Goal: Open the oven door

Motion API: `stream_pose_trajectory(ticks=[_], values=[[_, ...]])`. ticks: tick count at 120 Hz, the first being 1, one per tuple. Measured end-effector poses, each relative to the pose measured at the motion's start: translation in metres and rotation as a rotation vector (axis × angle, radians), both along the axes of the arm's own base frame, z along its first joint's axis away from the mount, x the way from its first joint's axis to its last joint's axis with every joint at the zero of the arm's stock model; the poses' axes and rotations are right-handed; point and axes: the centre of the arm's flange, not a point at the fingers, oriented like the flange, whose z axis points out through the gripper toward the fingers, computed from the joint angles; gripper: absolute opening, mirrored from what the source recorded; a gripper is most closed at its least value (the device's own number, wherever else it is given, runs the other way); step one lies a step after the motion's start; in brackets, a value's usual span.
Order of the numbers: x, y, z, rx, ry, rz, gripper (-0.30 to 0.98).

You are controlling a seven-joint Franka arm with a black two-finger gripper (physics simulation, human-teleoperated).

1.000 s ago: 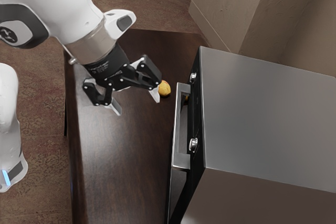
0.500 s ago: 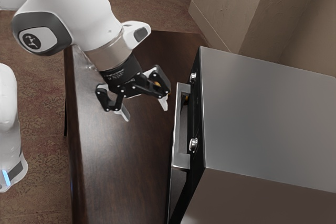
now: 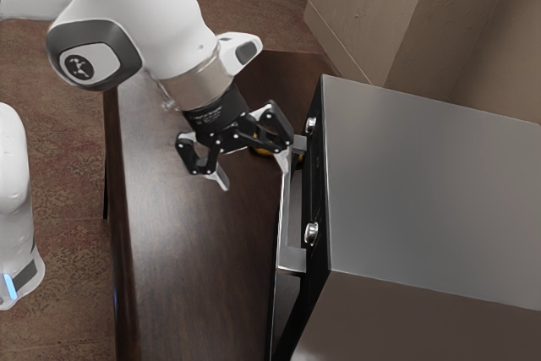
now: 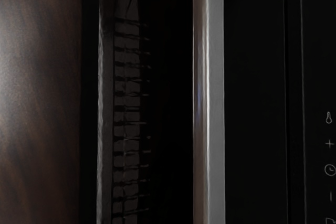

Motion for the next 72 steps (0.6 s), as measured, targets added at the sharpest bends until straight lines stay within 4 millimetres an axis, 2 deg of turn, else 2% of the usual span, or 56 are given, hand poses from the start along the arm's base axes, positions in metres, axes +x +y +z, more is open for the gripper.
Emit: stream_pose_trajectory(ticks=[72], values=[[0.02,0.019,-0.011,-0.011,0.024,0.025,0.68]])
